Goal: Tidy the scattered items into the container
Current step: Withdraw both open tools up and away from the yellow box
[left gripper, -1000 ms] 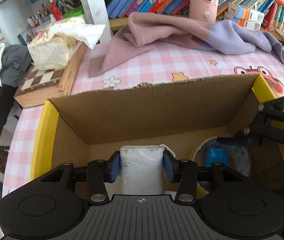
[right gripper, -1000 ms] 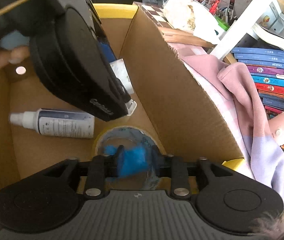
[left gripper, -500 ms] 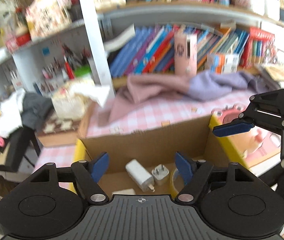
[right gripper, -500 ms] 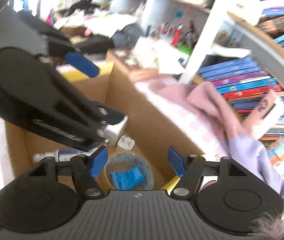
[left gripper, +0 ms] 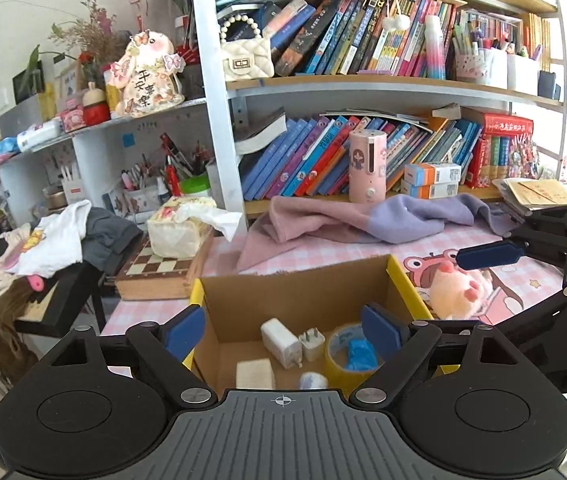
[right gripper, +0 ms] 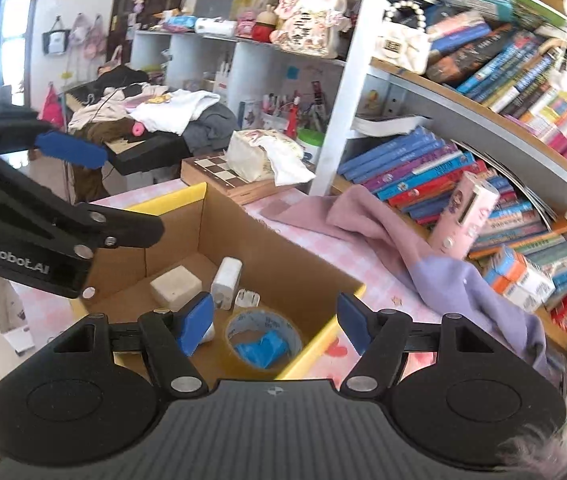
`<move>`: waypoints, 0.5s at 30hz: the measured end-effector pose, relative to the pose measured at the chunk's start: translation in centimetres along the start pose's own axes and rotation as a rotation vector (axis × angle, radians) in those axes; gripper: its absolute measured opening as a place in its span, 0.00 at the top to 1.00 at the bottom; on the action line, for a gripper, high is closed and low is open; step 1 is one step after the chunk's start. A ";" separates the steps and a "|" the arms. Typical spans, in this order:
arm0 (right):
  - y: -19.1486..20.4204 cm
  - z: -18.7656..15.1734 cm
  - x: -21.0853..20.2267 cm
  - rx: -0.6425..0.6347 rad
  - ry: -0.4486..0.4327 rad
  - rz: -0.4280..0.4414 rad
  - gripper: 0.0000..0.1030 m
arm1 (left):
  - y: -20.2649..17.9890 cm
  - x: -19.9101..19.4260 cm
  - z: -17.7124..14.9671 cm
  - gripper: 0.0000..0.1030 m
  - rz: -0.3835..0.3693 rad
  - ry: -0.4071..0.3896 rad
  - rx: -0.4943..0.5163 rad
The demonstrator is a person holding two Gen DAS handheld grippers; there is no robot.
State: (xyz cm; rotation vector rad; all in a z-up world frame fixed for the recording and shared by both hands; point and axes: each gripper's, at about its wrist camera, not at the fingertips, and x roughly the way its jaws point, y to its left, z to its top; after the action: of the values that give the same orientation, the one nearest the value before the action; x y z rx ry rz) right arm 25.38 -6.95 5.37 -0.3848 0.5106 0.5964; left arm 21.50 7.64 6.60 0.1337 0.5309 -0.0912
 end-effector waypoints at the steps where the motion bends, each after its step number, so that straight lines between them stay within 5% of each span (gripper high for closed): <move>1: 0.3 -0.3 -0.5 0.013 0.002 -0.008 0.35 | -0.1 -0.4 -0.3 0.14 0.003 -0.001 0.002; 15: 3.6 -5.1 -6.6 0.161 -0.009 -0.111 0.35 | -0.6 -6.4 -4.3 0.11 0.036 -0.007 -0.057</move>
State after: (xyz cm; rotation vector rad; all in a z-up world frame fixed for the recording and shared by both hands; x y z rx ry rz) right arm 16.76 -9.51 4.19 -0.2560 0.5212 0.4461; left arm 13.84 7.99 6.13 0.0868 0.5240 -0.0416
